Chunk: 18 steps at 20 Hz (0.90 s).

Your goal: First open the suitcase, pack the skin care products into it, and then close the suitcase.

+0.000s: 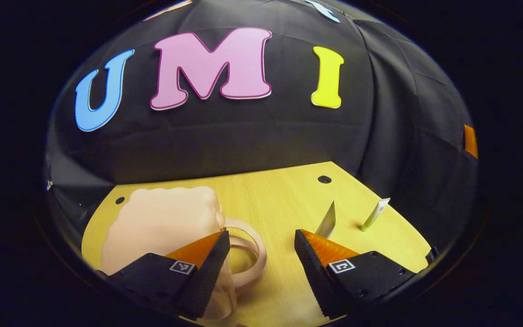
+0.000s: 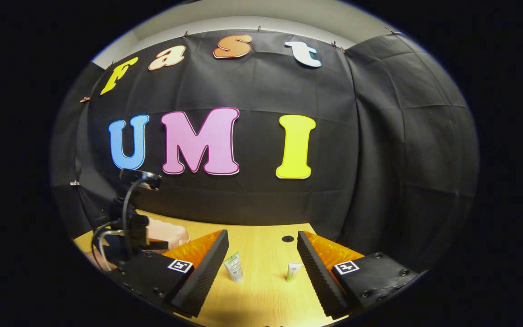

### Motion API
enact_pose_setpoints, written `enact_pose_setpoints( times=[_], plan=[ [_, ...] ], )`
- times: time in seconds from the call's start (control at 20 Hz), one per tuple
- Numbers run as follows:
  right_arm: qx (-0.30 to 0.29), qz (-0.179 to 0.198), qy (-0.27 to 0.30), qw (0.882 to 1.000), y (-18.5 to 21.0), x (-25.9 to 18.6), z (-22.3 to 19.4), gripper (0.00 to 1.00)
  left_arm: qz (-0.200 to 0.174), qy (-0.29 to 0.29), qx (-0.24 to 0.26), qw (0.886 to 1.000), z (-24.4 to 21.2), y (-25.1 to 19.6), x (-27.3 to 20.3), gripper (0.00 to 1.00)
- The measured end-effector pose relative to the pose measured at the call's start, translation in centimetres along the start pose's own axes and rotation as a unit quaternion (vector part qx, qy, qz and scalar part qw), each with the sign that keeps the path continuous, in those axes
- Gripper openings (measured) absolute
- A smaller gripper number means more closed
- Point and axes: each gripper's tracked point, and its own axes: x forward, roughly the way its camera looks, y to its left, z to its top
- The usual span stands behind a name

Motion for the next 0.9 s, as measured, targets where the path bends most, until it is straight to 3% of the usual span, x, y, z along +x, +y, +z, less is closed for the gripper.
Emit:
enact_pose_setpoints(
  times=[0.25, 0.35, 0.45, 0.5, 0.6, 0.8, 0.9],
  plan=[
    [0.014, 0.015, 0.039, 0.999, -1.6, 1.6, -2.9, 0.96, 0.030, 0.063, -0.012, 0.997, -3.0, -0.1, 4.4, 0.85],
    [0.010, 0.004, 0.042, 0.999, -3.2, 2.2, -3.5, 0.96, 0.045, 0.084, -0.009, 0.995, -4.2, 0.2, 6.1, 0.70],
    [0.026, -0.006, 0.048, 0.998, -4.6, 2.9, -3.9, 0.96, 0.068, 0.106, -0.013, 0.992, -5.6, 0.8, 7.4, 0.62],
    [0.034, -0.012, 0.053, 0.998, -5.1, 3.0, -4.2, 0.96, 0.087, 0.118, -0.010, 0.989, -6.2, 1.7, 8.0, 0.53],
    [0.039, -0.018, 0.062, 0.997, -5.9, 3.4, -4.8, 0.96, 0.093, 0.141, -0.024, 0.985, -7.1, 1.7, 8.2, 0.22],
    [0.023, -0.023, 0.051, 0.998, -6.4, 4.1, -4.5, 0.97, 0.068, 0.106, 0.001, 0.992, -3.5, 1.1, 6.6, 0.14],
    [0.028, -0.021, 0.045, 0.998, -5.9, 4.5, -4.0, 0.97, 0.067, 0.098, -0.037, 0.992, -1.5, 2.0, 5.0, 0.13]
  ],
)
